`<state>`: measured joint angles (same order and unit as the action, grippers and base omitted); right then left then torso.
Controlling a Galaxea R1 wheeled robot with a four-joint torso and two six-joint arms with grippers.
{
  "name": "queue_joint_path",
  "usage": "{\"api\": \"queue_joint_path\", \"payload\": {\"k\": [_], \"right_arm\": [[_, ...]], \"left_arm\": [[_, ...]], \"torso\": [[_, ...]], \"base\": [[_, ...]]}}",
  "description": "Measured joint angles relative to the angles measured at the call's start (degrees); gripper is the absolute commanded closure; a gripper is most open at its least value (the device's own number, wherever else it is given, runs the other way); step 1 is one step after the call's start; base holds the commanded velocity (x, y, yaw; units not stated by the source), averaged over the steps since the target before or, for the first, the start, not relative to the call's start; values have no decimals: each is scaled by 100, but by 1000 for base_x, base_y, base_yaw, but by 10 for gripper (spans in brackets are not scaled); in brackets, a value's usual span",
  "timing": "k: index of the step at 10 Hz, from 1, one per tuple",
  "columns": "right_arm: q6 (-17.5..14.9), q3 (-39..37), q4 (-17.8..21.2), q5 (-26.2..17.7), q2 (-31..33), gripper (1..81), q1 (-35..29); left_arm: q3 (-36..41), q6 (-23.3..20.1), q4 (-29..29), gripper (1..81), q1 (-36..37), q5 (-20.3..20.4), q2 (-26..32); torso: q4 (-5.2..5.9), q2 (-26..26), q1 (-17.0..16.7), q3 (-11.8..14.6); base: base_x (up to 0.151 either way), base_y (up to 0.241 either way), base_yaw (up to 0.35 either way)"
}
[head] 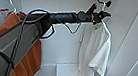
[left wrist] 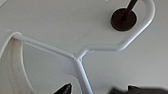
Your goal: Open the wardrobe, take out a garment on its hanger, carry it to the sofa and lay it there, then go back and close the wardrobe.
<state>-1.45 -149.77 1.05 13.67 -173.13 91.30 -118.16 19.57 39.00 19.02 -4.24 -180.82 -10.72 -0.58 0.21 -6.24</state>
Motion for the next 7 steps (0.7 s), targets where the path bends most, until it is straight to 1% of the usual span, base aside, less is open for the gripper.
{"api": "queue_joint_path", "payload": {"k": [2, 4, 5, 6, 7], "right_arm": [[0, 0, 18, 5, -13, 10, 22], [0, 0, 21, 6, -33, 10, 18], [0, 0, 18, 11, -33, 10, 16], [0, -1, 18, 13, -35, 10, 16], [0, -1, 18, 11, -38, 10, 13]], "left_arm": [[11, 0, -68, 10, -66, 28, -60], [204, 0, -151, 10, -69, 130, -18], [297, 9, -177, 811, -69, 146, 9], [315, 168, -80, 811, -141, 207, 22], [356, 162, -90, 811, -146, 171, 67]], "torso": [[0, -2, 0, 0], [0, 0, 0, 0], [0, 0, 0, 0], [0, 0, 0, 0], [0, 0, 2, 0]], "base": [[0, 0, 0], [0, 0, 0], [0, 0, 0], [0, 0, 0], [0, 0, 0]]}}
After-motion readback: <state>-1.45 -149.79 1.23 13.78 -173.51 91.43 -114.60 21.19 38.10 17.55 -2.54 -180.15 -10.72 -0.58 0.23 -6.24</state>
